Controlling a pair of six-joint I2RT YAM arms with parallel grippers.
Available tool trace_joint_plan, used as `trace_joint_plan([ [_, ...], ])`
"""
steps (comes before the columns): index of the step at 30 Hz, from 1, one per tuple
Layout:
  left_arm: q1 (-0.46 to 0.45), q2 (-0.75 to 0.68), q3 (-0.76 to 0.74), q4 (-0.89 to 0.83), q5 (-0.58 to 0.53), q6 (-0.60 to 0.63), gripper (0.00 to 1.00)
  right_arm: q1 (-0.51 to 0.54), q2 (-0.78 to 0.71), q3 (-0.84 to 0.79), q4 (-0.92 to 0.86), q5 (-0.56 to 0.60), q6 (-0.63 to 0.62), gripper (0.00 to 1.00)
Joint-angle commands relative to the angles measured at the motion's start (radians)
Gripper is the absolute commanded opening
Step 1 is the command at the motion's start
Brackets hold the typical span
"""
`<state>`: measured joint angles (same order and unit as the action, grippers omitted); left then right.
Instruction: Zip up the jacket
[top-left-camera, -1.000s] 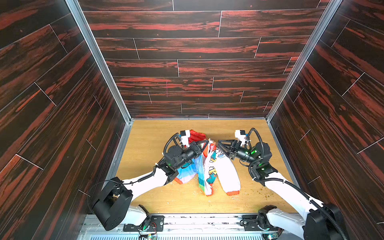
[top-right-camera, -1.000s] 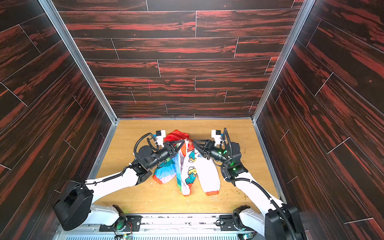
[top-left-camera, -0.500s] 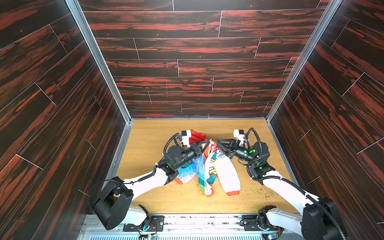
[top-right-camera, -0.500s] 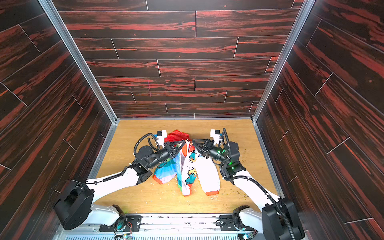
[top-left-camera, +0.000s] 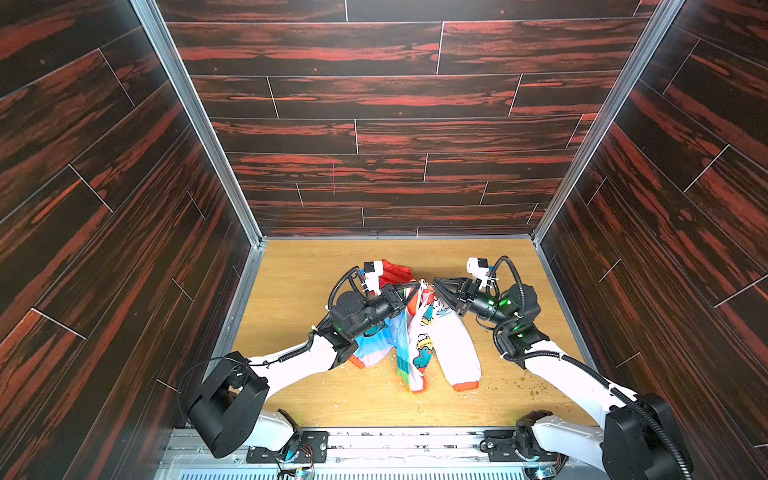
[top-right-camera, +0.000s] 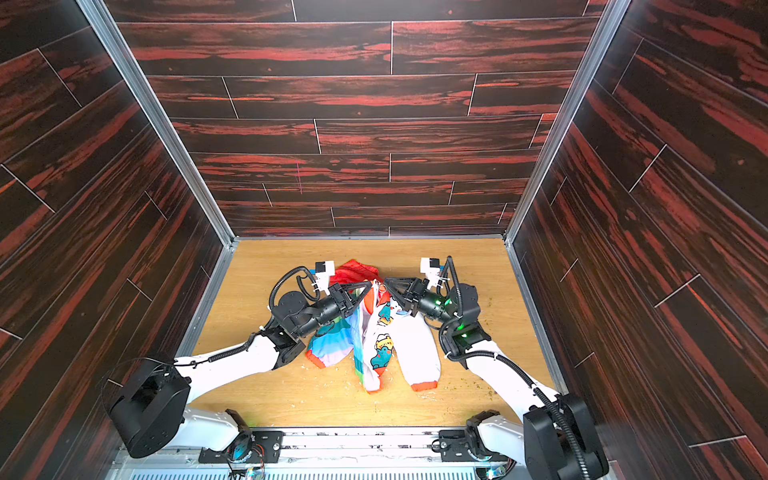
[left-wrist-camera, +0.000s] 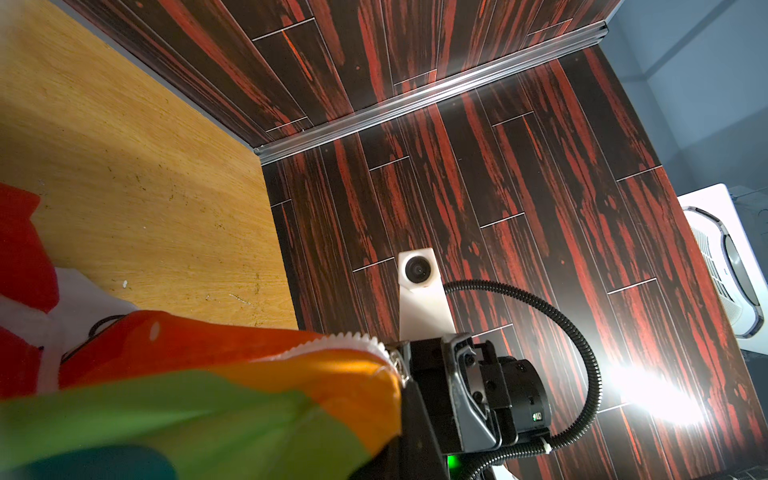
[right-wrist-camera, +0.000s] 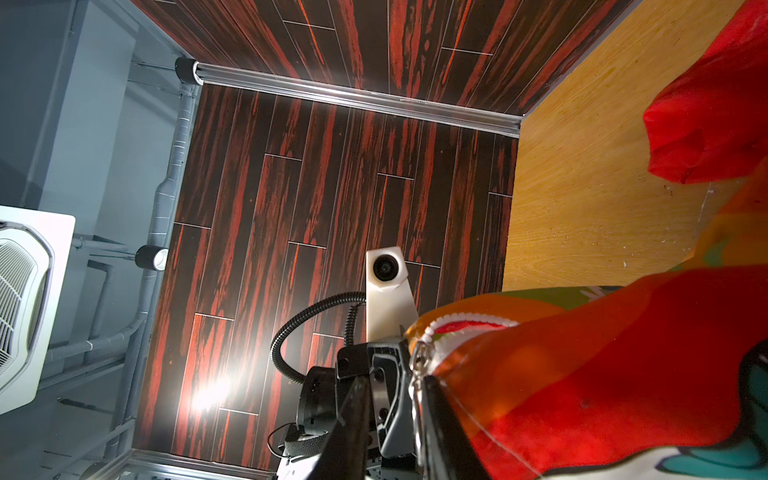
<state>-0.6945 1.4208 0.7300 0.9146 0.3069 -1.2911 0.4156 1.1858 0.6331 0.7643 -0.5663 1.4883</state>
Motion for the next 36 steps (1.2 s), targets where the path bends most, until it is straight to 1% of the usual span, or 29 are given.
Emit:
trace_joint_plan([
  [1,0.002,0.000,0.013,0.056,0.006,-0.005,0.00,0.009,-0.002,0.002,0.020,-0.009,0.013,0.24],
  [4,0.002,-0.002,0.008,0.051,0.001,-0.001,0.00,0.018,-0.004,0.002,0.010,-0.011,0.009,0.23],
  [12,0.002,-0.007,0.005,0.050,-0.003,0.001,0.00,0.035,0.010,-0.008,-0.026,-0.013,0.000,0.17],
  [17,0.004,-0.010,0.002,0.050,-0.003,0.002,0.00,0.037,0.010,-0.007,-0.032,-0.012,-0.003,0.16],
  [24,0.003,-0.010,0.000,0.050,-0.002,0.000,0.00,0.037,0.016,-0.015,-0.053,-0.009,-0.006,0.10],
  [29,0.003,-0.014,-0.003,0.045,-0.002,0.004,0.00,0.037,0.021,-0.010,-0.061,-0.014,-0.008,0.03],
  [31,0.002,-0.018,-0.005,0.034,0.001,0.007,0.00,0.037,0.021,0.000,-0.076,-0.017,-0.016,0.00],
  [33,0.004,-0.027,-0.007,0.010,0.010,0.015,0.00,0.037,0.021,0.017,-0.103,-0.026,-0.035,0.00],
  [36,0.003,-0.062,-0.022,-0.069,0.018,0.041,0.00,0.037,0.021,0.060,-0.189,-0.048,-0.079,0.00],
])
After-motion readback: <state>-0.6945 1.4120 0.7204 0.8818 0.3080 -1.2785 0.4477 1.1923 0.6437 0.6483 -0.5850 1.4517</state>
